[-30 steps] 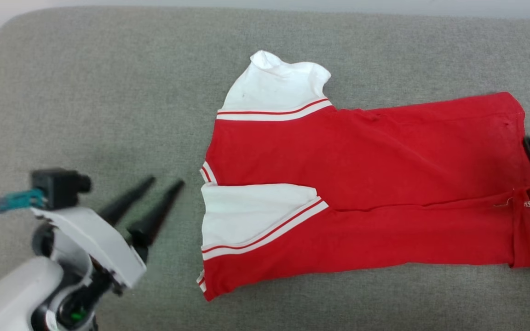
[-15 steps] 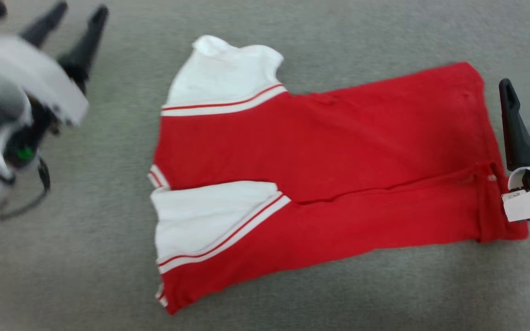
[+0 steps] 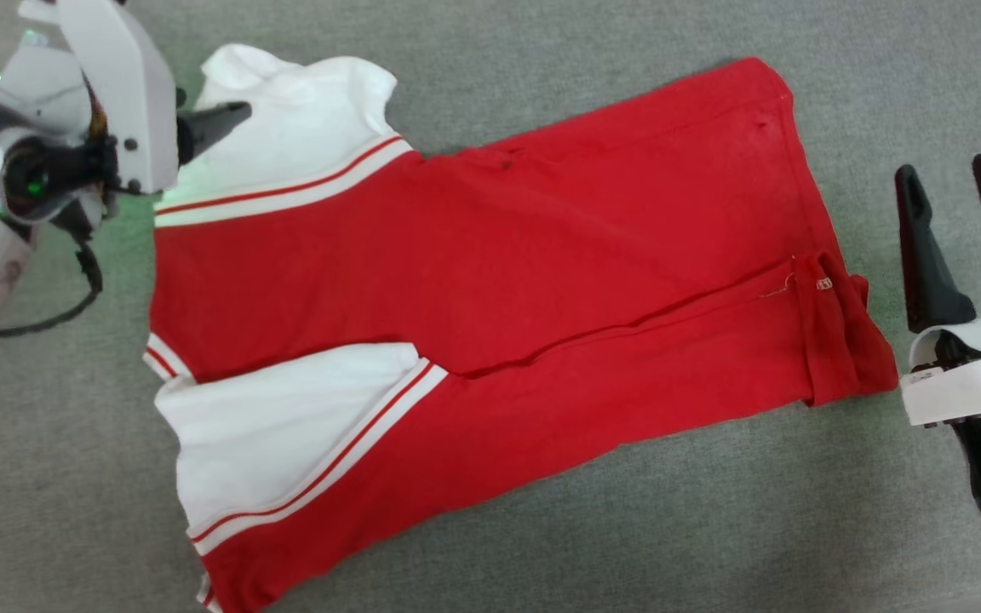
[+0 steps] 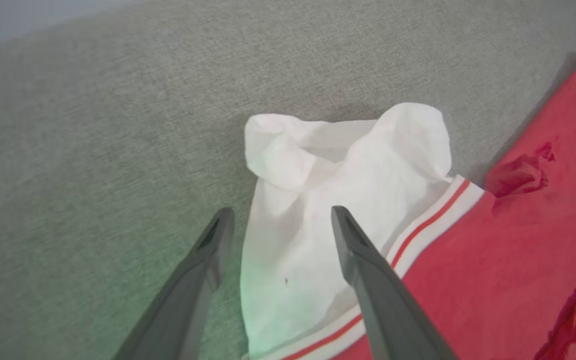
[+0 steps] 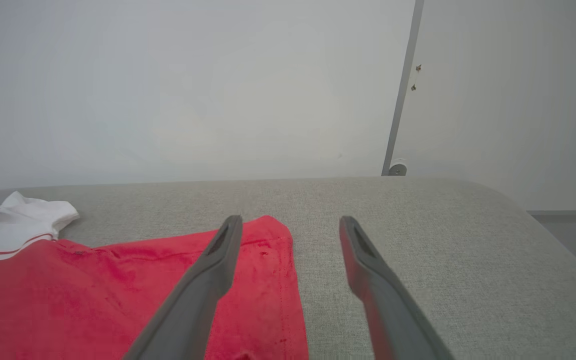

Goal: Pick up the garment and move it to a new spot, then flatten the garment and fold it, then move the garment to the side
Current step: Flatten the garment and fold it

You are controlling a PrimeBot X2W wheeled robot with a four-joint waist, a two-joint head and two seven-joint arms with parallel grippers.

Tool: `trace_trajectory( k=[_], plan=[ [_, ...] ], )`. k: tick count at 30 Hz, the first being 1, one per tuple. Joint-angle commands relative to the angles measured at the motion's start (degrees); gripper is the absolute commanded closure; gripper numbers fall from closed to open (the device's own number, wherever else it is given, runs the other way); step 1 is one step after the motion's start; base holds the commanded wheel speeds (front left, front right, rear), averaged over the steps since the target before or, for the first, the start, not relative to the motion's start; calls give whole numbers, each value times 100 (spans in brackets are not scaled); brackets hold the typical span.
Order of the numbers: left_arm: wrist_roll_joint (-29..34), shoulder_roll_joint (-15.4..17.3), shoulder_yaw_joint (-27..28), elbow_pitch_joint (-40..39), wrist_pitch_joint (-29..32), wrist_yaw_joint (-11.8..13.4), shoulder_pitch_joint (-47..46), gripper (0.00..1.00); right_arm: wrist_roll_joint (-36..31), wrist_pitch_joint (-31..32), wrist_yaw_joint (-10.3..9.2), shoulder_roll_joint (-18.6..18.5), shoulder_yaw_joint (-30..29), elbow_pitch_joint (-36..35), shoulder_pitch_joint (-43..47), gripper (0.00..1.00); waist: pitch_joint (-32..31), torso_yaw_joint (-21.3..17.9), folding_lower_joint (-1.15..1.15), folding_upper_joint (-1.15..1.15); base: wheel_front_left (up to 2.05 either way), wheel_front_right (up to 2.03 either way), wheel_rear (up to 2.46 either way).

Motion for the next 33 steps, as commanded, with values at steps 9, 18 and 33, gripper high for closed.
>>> trace_trajectory(
  k=[9, 18, 33],
  plan=[
    [-175, -151, -229, 69, -7, -22, -303, 87, 161, 282, -4, -116, 335, 106, -385, 0, 330, -91, 0, 0, 0, 0, 0],
    [-387, -323, -456, -91, -331, -19, -394, 100, 646, 2328, -4, -780, 1238, 991, -2015, 0, 453, 210, 0, 0, 0, 0, 0],
    [-672, -561, -965, -503, -729, -19, -728, 100, 1557, 5396, -5, -1394, 2114, 3080, -4266, 0, 768, 799, 0, 0, 0, 0, 0]
  ],
)
